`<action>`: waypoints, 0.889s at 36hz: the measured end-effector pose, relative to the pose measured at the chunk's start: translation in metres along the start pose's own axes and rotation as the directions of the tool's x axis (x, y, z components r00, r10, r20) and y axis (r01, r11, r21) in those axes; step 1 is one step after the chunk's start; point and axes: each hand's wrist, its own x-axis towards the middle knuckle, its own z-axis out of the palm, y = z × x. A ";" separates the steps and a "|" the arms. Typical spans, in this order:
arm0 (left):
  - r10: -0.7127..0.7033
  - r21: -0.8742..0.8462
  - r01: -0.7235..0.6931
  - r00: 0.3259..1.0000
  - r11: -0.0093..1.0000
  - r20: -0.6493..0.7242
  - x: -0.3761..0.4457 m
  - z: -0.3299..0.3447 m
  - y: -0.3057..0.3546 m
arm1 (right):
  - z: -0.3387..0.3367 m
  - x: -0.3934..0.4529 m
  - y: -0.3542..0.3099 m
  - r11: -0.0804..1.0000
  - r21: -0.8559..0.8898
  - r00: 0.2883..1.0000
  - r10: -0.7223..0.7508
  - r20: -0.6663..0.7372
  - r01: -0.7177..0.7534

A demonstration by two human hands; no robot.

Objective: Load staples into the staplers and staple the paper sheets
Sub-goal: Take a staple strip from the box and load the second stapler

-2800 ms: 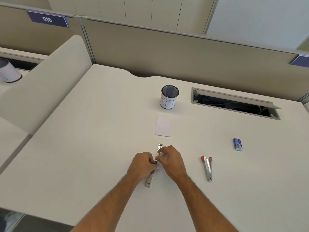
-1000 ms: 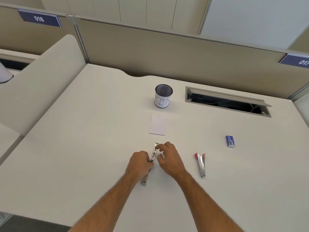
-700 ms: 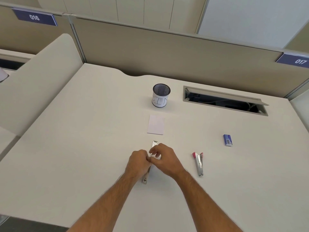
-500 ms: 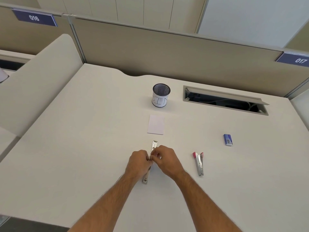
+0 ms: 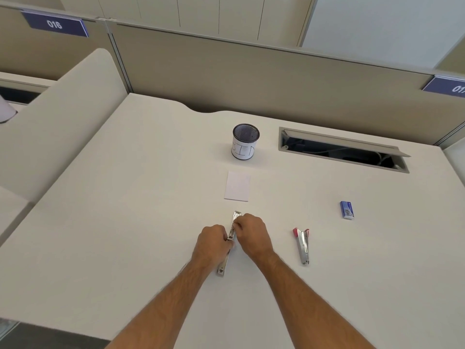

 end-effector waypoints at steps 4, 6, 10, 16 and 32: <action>0.003 0.000 -0.003 1.000 1.000 0.000 0.001 0.000 0.000 | 0.004 0.001 0.000 0.993 0.097 0.997 0.074 -0.036 -0.071; 0.004 0.002 -0.004 1.000 1.000 0.000 0.001 0.001 0.000 | 0.006 0.003 0.000 0.971 0.204 0.989 0.140 -0.050 -0.127; 0.003 0.001 -0.003 1.000 1.000 0.002 0.002 0.002 -0.001 | 0.006 0.005 0.003 0.927 0.318 0.972 0.228 -0.054 -0.199; 0.020 0.056 -0.019 1.000 0.998 -0.012 0.001 0.003 0.001 | 0.007 0.004 0.007 0.883 0.406 0.959 0.280 -0.047 -0.238; 0.102 -0.073 -0.101 0.995 0.992 0.004 -0.002 -0.008 0.009 | -0.004 0.003 0.022 0.275 0.915 0.944 0.231 0.236 -0.296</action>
